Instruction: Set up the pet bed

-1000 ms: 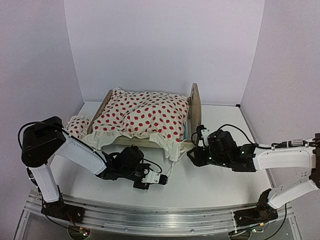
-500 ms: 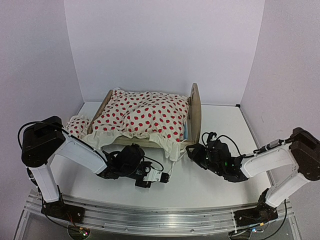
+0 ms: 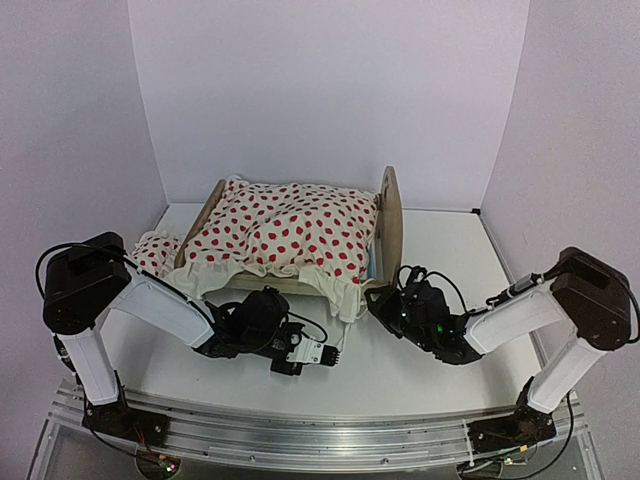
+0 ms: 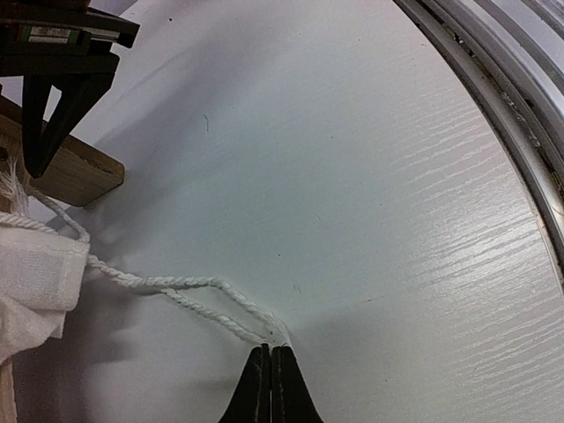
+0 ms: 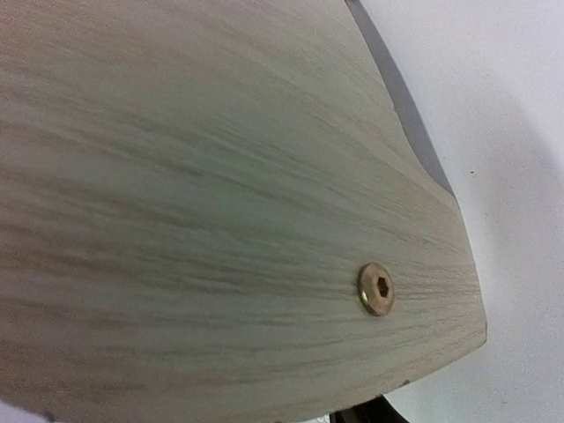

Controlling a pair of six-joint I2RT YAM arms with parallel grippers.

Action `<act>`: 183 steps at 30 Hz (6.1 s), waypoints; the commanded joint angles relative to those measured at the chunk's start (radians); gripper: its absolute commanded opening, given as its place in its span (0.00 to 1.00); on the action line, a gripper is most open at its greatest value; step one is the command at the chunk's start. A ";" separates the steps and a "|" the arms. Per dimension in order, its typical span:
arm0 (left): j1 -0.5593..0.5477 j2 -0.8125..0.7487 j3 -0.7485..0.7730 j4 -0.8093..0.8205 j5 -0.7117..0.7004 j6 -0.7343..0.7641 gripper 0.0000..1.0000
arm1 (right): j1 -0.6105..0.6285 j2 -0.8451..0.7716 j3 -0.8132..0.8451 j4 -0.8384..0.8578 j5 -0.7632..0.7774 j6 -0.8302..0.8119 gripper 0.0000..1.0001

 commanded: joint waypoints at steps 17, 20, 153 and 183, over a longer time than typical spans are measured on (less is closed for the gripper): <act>0.003 0.001 0.027 0.042 -0.005 0.013 0.00 | -0.018 0.100 0.075 0.111 0.001 0.008 0.35; 0.003 -0.001 0.027 0.042 -0.005 0.013 0.00 | -0.019 0.098 0.068 0.110 0.007 0.001 0.31; 0.109 -0.581 0.021 -0.539 -0.042 -0.005 0.57 | -0.038 -0.367 0.265 -1.209 -0.504 -0.828 0.50; 0.496 -0.600 0.026 -0.617 -0.260 -0.002 0.05 | 0.161 0.331 1.139 -1.333 0.093 -0.550 0.29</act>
